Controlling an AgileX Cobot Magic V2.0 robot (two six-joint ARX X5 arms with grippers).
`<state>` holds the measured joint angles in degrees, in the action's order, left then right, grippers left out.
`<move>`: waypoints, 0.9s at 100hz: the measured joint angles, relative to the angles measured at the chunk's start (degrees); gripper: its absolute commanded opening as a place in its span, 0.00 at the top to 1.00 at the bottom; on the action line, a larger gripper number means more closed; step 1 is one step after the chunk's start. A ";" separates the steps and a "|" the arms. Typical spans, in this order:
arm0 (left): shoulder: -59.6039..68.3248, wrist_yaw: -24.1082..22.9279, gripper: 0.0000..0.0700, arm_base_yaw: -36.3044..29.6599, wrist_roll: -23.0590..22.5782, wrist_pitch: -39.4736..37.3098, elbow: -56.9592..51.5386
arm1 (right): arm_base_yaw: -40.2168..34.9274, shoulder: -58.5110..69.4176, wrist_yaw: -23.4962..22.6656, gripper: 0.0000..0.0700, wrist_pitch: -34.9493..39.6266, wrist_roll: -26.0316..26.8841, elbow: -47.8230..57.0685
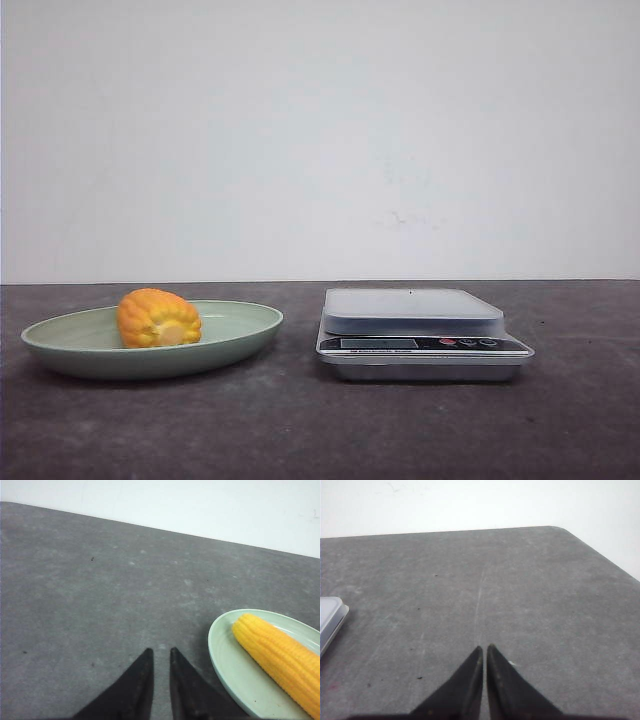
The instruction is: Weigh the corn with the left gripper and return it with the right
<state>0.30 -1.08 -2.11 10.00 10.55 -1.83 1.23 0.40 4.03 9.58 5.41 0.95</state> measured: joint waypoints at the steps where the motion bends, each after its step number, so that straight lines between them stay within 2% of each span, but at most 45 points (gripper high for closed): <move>1: 0.00 0.00 0.98 0.00 0.00 0.00 0.00 | 0.00 0.00 0.00 0.99 0.00 0.00 0.00; 72: 0.00 0.00 0.98 0.00 0.00 0.00 0.00 | 0.00 0.00 -0.04 0.99 0.00 0.87 0.00; 90: 0.00 0.00 0.98 0.00 0.00 0.00 0.00 | 0.00 0.00 -1.22 0.99 0.11 0.98 0.00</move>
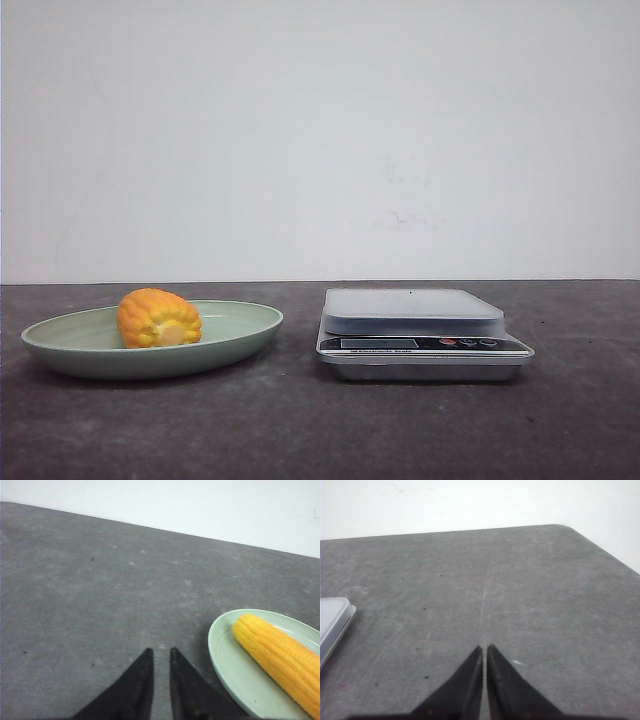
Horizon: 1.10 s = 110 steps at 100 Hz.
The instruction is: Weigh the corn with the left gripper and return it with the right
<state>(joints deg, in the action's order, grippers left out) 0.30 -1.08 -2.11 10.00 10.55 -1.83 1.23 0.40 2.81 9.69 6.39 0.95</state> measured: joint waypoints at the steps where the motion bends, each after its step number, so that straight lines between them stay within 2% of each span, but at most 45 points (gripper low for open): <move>1: 0.00 0.00 0.98 0.00 0.00 0.00 0.00 | 0.00 0.00 -0.04 0.99 0.02 0.00 0.00; 37: 0.00 -0.04 0.98 0.00 0.02 0.00 0.00 | 0.00 0.00 -0.26 0.99 0.09 0.02 0.00; 47: 0.00 -0.04 0.98 0.00 0.39 0.00 0.00 | 0.00 0.00 -1.53 0.99 0.11 0.02 0.00; 65: 0.13 2.23 0.98 0.00 4.26 0.74 -0.55 | 0.00 0.00 -1.77 0.99 0.42 1.31 0.61; 83: 5.16 2.80 0.98 -0.04 10.19 0.07 -8.92 | 0.00 4.44 -1.75 1.00 0.83 4.70 11.45; 94: 11.13 2.82 0.98 -0.04 11.23 -0.98 -16.94 | 0.00 10.93 -1.77 1.00 2.62 5.66 20.13; 97: 13.22 2.97 0.94 -0.04 11.23 -0.92 -19.19 | 0.00 13.00 -2.01 1.00 3.41 5.75 22.23; 100: 15.43 3.37 0.85 -0.04 11.19 -0.90 -21.42 | 0.00 14.95 -2.60 1.00 3.76 5.86 24.06; 107: 20.35 5.60 0.51 -0.04 10.95 -0.76 -26.40 | 0.00 18.47 -4.52 0.99 4.46 5.88 27.85; 110: 22.16 6.43 0.39 -0.04 10.93 -0.63 -28.48 | 0.00 19.56 -5.51 0.95 4.70 5.88 29.29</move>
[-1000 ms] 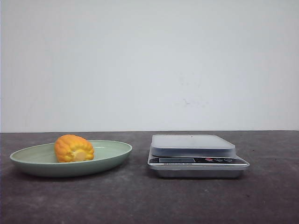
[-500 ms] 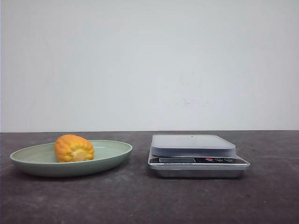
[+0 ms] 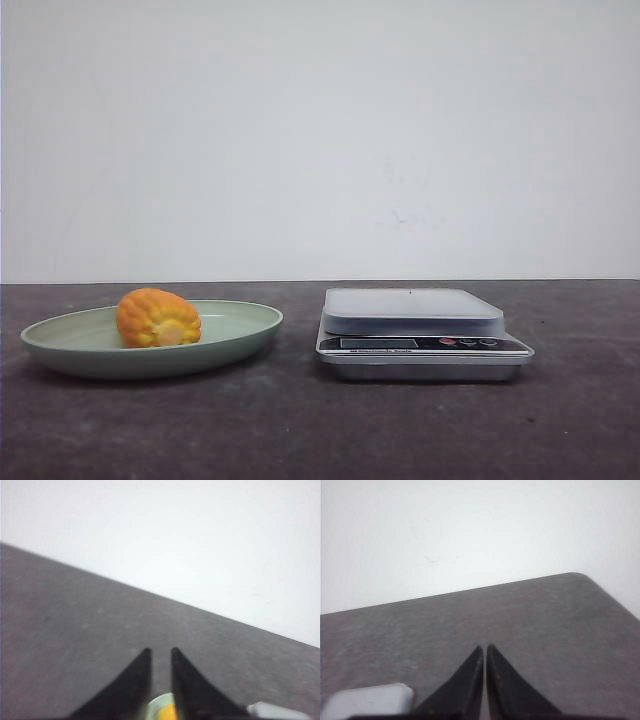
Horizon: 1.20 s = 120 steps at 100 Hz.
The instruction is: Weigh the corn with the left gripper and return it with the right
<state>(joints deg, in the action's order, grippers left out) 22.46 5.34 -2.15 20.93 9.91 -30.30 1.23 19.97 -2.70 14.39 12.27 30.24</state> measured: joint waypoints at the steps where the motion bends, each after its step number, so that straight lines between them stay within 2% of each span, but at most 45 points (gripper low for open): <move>1: 0.57 0.31 0.36 0.00 -0.02 0.00 -0.66 | 0.00 0.33 -0.33 0.92 0.11 0.00 0.48; 3: 1.70 0.83 0.33 0.00 -0.11 0.09 -1.99 | 0.00 0.92 -0.92 0.81 0.48 0.00 1.46; 4: 2.25 1.01 0.32 0.00 -0.17 0.13 -2.67 | 0.00 1.18 -1.18 0.78 0.68 0.00 1.95; 11: 4.94 2.10 0.33 0.00 -0.42 1.01 -6.71 | 0.00 2.36 -1.73 0.43 1.92 -0.02 4.92; 14: 5.66 2.23 0.33 0.00 -0.44 1.81 -8.26 | -0.04 2.71 -1.84 0.35 2.14 -0.02 5.97; 16: 6.08 2.34 0.33 0.00 -0.46 2.49 -9.27 | -0.04 2.84 -1.84 0.33 2.14 -0.02 6.56; 35: 10.69 4.00 0.33 -1.29 -2.27 10.45 -18.78 | -1.01 3.45 -2.25 0.33 5.29 -0.26 10.69; 62: 23.50 4.00 0.33 -7.43 -3.56 15.67 -30.51 | -2.27 8.37 -5.66 0.30 11.63 -0.90 19.39; 75: 30.05 3.28 0.33 -10.51 -3.17 21.09 -30.80 | -2.27 11.67 -8.33 0.21 14.08 -0.92 21.86; 81: 33.86 2.51 0.33 -12.02 -3.06 22.51 -30.75 | -2.34 12.70 -9.40 0.21 14.71 -0.92 21.97; 101: 45.27 1.84 0.32 -17.05 -1.38 22.43 -30.73 | -2.58 15.08 -9.70 0.16 17.07 -0.96 21.97; 120: 55.01 -0.76 0.32 -20.83 0.22 22.27 -30.73 | -2.58 15.37 -9.73 0.15 17.07 -1.62 21.94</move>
<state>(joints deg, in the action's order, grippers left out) 77.47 4.58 -22.98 21.15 32.18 -61.04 -1.34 35.33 -12.43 31.46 10.66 52.18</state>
